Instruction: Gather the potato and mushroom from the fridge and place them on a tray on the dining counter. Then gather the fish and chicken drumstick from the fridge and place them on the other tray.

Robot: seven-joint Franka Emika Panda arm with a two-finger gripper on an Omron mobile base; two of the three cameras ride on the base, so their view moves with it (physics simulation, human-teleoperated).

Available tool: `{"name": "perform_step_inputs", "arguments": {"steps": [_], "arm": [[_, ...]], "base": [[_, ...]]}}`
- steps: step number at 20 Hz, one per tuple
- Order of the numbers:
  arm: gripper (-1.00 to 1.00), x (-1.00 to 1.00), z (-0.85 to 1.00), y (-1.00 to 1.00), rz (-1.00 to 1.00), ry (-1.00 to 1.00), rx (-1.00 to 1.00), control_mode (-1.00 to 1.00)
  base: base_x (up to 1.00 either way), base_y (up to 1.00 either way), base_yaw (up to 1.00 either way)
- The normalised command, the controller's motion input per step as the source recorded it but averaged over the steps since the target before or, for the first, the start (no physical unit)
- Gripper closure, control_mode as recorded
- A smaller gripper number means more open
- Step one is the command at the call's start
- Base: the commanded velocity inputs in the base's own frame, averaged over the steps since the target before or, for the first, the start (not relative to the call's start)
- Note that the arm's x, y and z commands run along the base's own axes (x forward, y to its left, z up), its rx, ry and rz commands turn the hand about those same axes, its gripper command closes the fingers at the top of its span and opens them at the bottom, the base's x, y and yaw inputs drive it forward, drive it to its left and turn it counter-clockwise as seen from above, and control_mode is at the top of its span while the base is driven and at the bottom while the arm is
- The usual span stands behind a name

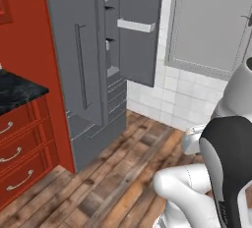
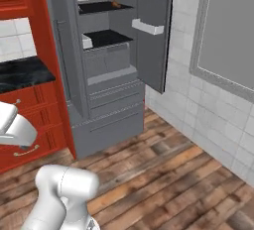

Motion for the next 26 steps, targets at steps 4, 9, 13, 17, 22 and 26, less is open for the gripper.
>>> {"name": "perform_step_inputs", "arguments": {"steps": [4,9,13,17,22,26], "arm": [[-1.00,0.00,0.00,0.00,0.00,0.00,0.00,1.00],[-1.00,0.00,0.00,0.00,0.00,0.00,0.00,1.00],[-1.00,0.00,0.00,0.00,0.00,0.00,0.00,1.00],[-1.00,0.00,0.00,0.00,0.00,0.00,0.00,1.00],[-1.00,0.00,0.00,0.00,0.00,0.00,0.00,1.00],[-1.00,0.00,0.00,0.00,0.00,0.00,0.00,1.00]], "base": [[0.16,-0.74,0.38],[0.20,-0.73,0.38],[0.37,-0.65,0.38],[0.53,-0.58,0.38],[0.54,-0.56,0.38],[0.48,-0.63,0.36]]}}
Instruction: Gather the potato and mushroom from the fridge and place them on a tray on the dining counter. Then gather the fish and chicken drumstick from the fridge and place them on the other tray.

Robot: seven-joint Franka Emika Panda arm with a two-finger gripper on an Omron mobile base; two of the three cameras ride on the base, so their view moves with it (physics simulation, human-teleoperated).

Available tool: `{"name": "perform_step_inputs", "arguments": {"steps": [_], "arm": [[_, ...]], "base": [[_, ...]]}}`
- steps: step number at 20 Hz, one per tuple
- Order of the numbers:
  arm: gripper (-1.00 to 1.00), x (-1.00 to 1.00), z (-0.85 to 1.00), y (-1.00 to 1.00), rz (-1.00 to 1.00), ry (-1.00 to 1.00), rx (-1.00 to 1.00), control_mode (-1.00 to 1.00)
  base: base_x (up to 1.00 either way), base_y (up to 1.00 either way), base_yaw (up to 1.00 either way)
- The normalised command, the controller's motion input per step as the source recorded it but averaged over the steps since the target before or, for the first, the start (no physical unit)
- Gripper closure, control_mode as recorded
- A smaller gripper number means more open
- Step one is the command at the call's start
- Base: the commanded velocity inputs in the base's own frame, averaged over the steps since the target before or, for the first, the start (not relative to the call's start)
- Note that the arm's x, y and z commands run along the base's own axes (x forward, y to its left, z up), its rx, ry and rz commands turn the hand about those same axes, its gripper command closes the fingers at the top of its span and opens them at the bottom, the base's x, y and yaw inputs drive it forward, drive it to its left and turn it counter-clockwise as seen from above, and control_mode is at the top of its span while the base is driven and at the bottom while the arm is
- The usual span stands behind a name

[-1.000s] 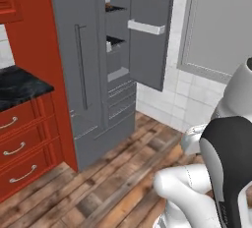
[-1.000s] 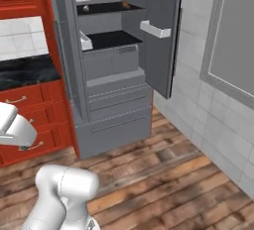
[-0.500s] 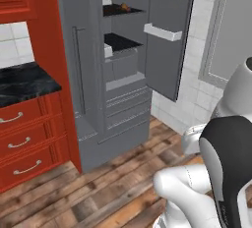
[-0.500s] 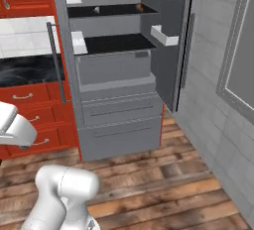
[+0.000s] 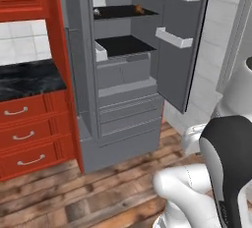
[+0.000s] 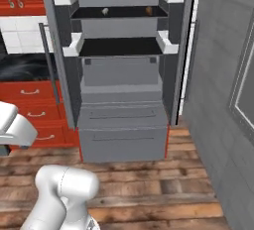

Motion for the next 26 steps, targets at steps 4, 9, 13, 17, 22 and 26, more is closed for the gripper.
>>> {"name": "perform_step_inputs", "arguments": {"steps": [4,9,13,17,22,26], "arm": [[-1.00,0.00,0.00,0.00,0.00,0.00,0.00,1.00],[-1.00,0.00,0.00,0.00,0.00,0.00,0.00,1.00],[-1.00,0.00,0.00,0.00,0.00,0.00,0.00,1.00],[-1.00,0.00,0.00,0.00,0.00,0.00,0.00,1.00],[-1.00,0.00,0.00,0.00,0.00,0.00,0.00,1.00],[-1.00,0.00,0.00,0.00,0.00,0.00,0.00,1.00]], "base": [[0.51,-0.64,0.36],[0.66,-0.66,0.32],[0.79,-0.69,0.22],[0.52,-0.38,0.01],[0.48,-0.01,-0.04],[0.79,0.03,-0.08]]}}
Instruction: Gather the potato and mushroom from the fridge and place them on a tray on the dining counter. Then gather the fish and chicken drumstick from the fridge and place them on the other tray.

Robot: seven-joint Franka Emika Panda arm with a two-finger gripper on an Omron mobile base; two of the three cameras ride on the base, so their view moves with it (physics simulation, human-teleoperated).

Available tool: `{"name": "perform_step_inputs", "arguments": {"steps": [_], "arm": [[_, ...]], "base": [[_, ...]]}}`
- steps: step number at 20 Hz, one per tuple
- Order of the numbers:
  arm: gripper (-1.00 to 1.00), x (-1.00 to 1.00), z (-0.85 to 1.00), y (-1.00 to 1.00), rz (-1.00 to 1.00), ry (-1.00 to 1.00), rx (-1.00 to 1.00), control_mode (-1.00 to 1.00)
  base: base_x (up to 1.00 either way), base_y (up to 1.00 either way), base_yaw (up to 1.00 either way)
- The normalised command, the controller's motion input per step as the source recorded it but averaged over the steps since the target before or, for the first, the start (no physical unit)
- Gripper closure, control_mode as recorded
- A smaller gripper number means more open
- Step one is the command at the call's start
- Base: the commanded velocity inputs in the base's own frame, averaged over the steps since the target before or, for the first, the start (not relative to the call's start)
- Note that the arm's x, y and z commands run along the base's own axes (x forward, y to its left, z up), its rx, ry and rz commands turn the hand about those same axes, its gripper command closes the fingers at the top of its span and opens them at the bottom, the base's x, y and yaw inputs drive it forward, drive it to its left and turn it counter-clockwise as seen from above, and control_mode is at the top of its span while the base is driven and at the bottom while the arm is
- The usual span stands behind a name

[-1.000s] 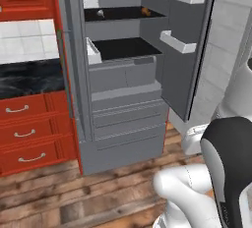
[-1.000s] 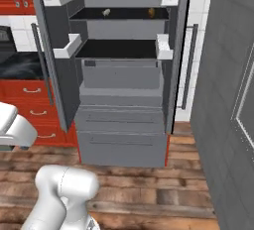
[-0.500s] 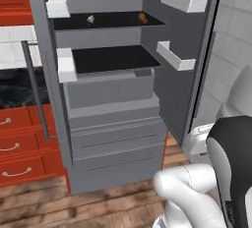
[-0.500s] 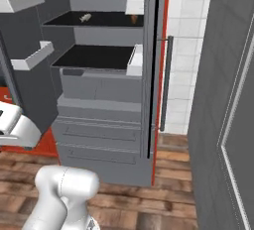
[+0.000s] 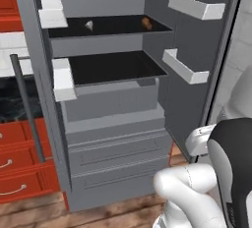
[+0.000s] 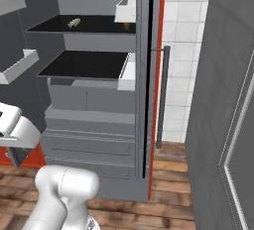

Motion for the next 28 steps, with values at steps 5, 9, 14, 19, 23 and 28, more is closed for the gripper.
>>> {"name": "perform_step_inputs", "arguments": {"steps": [5,9,14,19,23,28], "arm": [[-1.00,0.00,0.00,0.00,0.00,0.00,0.00,1.00],[-1.00,0.00,0.00,0.00,0.00,0.00,0.00,1.00],[-1.00,0.00,0.00,0.00,0.00,0.00,0.00,1.00],[-1.00,0.00,0.00,0.00,0.00,0.00,0.00,1.00],[-1.00,0.00,0.00,0.00,0.00,0.00,0.00,1.00],[-1.00,0.00,0.00,0.00,0.00,0.00,0.00,1.00]], "base": [[0.71,0.24,-0.11],[0.59,0.36,-0.11],[0.49,0.26,-0.08],[0.37,0.33,-0.07],[0.20,0.44,-0.07],[0.42,0.16,-0.02]]}}
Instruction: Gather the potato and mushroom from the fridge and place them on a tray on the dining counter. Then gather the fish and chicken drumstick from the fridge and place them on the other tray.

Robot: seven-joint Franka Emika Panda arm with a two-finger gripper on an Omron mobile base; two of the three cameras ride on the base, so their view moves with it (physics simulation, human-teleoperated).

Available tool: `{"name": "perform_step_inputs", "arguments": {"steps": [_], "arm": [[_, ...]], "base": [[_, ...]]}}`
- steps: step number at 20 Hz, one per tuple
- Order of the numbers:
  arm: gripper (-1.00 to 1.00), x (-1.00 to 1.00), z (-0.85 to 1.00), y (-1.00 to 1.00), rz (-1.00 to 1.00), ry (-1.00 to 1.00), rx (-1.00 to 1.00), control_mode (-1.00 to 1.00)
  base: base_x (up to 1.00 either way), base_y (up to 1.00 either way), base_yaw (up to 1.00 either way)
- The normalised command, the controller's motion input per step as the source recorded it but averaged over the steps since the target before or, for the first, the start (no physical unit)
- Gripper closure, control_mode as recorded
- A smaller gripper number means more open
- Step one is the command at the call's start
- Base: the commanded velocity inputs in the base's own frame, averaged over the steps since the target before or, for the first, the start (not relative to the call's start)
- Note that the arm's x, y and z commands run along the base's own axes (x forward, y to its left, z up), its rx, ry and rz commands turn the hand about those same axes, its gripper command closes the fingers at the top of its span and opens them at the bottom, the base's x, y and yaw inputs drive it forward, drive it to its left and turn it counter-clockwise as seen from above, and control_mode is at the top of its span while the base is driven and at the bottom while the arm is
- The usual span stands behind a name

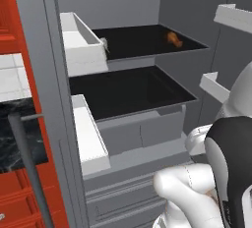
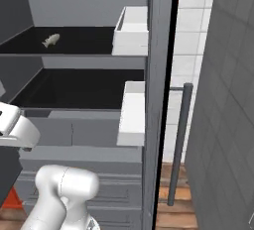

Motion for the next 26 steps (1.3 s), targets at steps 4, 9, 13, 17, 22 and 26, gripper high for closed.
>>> {"name": "perform_step_inputs", "arguments": {"steps": [4,9,13,17,22,26], "arm": [[-1.00,0.00,0.00,0.00,0.00,0.00,0.00,1.00],[-1.00,0.00,0.00,0.00,0.00,0.00,0.00,1.00],[-1.00,0.00,0.00,0.00,0.00,0.00,0.00,1.00],[-1.00,0.00,0.00,0.00,0.00,0.00,0.00,1.00],[-1.00,0.00,0.00,0.00,0.00,0.00,0.00,1.00],[-1.00,0.00,0.00,0.00,0.00,0.00,0.00,1.00]], "base": [[0.64,-0.09,0.05],[0.60,-0.13,0.09],[0.39,-0.33,0.13],[0.35,-0.47,0.19],[0.54,-0.19,0.07],[0.75,0.00,0.00]]}}
